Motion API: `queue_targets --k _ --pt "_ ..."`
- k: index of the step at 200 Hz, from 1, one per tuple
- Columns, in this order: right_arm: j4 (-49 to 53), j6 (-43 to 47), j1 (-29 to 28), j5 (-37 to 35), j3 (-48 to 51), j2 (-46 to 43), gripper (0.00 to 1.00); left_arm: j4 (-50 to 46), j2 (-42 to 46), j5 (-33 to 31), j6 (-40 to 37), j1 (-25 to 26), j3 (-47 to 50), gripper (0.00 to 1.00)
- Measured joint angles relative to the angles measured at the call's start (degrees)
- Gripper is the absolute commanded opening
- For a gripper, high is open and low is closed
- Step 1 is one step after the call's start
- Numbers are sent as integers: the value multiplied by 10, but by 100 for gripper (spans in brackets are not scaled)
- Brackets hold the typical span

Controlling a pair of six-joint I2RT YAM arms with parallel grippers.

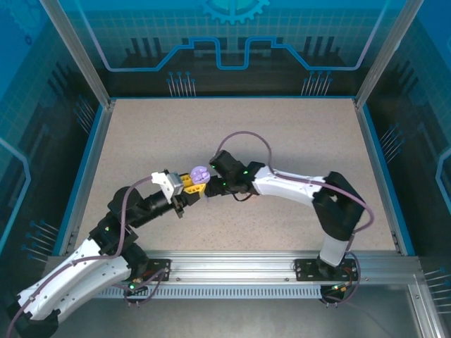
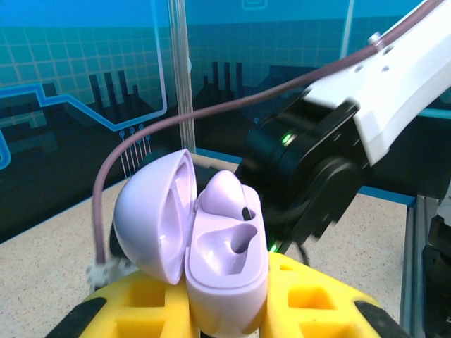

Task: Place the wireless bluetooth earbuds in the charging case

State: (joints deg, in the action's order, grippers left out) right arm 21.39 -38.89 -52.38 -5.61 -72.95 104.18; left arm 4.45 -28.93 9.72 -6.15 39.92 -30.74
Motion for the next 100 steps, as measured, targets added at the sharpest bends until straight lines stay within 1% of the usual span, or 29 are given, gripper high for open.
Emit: queue_targets --k 45,100 --pt "43 10 -24 -2 -98 112 54 -13 5 2 1 0 -7 7" --pt "100 26 -28 -20 -161 174 48 -14 5 2 2 0 -7 7"
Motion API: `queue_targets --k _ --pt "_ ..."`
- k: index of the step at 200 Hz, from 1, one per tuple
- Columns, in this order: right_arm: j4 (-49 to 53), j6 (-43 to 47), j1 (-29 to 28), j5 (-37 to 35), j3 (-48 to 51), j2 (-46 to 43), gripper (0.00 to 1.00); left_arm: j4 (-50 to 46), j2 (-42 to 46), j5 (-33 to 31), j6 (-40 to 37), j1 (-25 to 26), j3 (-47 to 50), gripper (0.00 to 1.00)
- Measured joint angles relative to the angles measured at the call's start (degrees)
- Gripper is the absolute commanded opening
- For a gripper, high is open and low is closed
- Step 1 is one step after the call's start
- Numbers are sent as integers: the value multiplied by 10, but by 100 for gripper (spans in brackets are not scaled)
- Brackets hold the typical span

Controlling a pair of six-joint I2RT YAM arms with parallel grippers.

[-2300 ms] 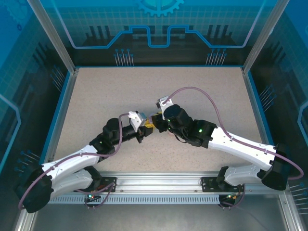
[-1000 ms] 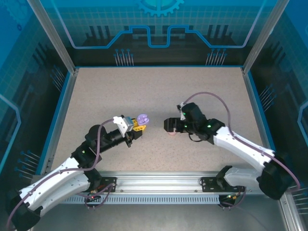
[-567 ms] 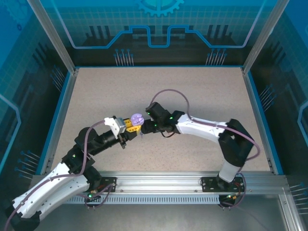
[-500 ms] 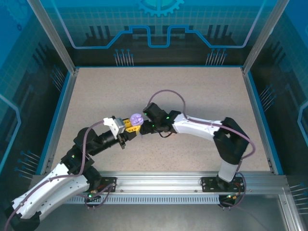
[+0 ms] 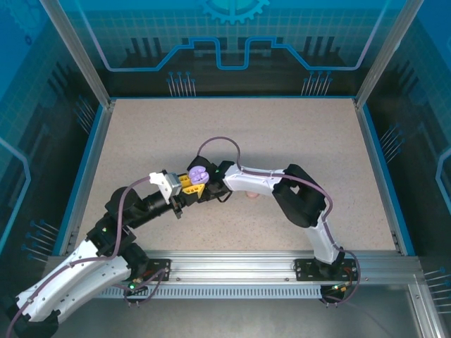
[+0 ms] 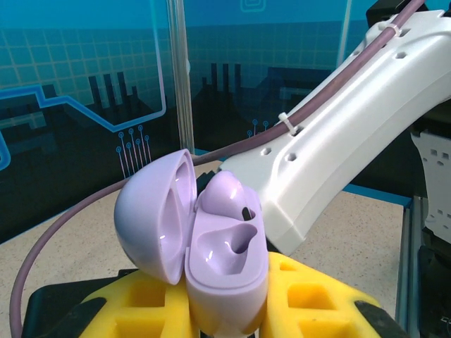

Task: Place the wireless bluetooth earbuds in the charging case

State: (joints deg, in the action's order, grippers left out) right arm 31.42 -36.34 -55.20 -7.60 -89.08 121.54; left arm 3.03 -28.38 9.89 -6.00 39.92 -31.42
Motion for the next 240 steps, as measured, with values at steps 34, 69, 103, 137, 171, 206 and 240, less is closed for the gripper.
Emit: queue_targets --k 34,69,103,137,171,206,240 --pt "26 10 0 -10 -28 26 44 0 0 0 0 0 0 7" --pt "49 23 0 -19 -54 41 39 0 0 0 0 0 0 7" --pt "72 32 -3 -25 -72 50 38 -2 0 0 0 0 0 7" --pt "81 38 -4 -28 -77 52 36 -3 0 0 0 0 0 7" --pt "89 45 -9 -36 -78 52 34 -3 0 0 0 0 0 7" --pt "95 52 -10 -42 -81 55 29 -3 0 0 0 0 0 7" --pt "94 53 -10 -40 -81 55 25 -3 0 0 0 0 0 7"
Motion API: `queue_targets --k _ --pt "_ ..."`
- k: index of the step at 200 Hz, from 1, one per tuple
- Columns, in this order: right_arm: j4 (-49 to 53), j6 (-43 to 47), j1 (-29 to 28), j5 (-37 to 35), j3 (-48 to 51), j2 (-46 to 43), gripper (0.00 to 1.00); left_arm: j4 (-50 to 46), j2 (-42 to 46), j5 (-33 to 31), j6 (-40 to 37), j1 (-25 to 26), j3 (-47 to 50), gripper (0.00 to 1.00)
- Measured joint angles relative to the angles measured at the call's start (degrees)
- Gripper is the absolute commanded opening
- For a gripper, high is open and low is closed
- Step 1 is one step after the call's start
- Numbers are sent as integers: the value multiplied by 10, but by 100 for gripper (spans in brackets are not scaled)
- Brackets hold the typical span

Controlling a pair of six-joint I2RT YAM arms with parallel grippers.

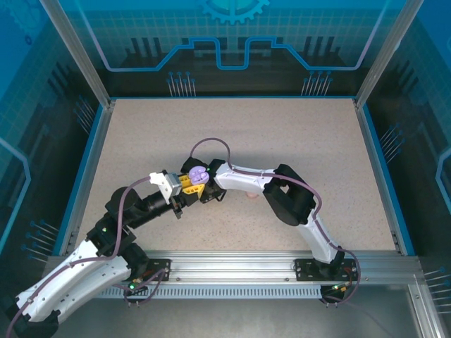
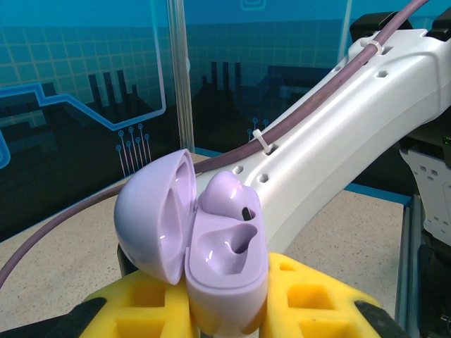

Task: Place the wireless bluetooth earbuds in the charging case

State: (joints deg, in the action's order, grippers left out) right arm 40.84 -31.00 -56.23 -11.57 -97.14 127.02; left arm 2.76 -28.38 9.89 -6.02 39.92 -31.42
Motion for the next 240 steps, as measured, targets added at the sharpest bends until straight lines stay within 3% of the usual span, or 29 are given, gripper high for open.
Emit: queue_targets --k 52,104,185,240 --pt "-42 5 3 9 48 -28 24 0 0 0 0 0 0 7" --pt "-86 17 23 31 161 -130 23 0 0 0 0 0 0 7" --pt "-196 97 84 42 360 -427 22 19 -37 4 16 0 11 7" --pt "-225 208 102 83 394 -599 21 68 -110 24 47 0 31 7"
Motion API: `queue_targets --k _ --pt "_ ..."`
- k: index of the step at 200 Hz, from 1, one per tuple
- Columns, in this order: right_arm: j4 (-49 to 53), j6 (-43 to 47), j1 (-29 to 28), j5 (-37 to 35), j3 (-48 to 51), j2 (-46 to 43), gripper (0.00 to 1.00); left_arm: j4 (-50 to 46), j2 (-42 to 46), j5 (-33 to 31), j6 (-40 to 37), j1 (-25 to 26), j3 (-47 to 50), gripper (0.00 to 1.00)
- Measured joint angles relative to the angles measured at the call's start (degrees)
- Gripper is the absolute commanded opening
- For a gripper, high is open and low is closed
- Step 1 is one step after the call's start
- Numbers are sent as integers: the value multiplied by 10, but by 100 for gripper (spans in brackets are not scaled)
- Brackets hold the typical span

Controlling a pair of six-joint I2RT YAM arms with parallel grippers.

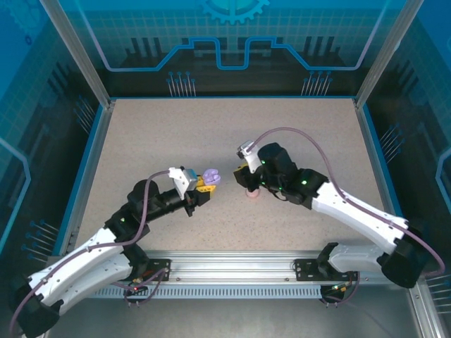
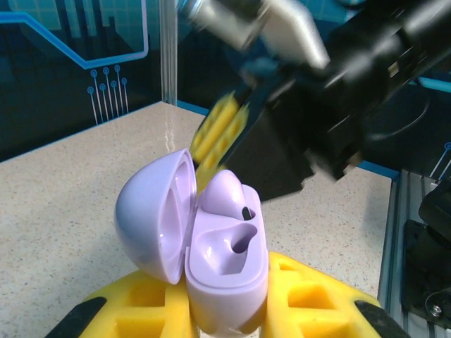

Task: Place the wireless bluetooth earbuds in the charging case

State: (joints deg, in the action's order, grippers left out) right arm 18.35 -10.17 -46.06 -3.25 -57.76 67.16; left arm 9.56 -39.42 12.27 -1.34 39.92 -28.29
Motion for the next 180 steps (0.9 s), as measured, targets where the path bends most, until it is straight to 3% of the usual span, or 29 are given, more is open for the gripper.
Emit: queue_targets --k 71,180 --pt "0 125 -1 77 0 -116 21 43 -52 43 15 0 0 7" --pt "10 244 -61 113 -93 -44 21 59 -75 103 14 0 -2 7"
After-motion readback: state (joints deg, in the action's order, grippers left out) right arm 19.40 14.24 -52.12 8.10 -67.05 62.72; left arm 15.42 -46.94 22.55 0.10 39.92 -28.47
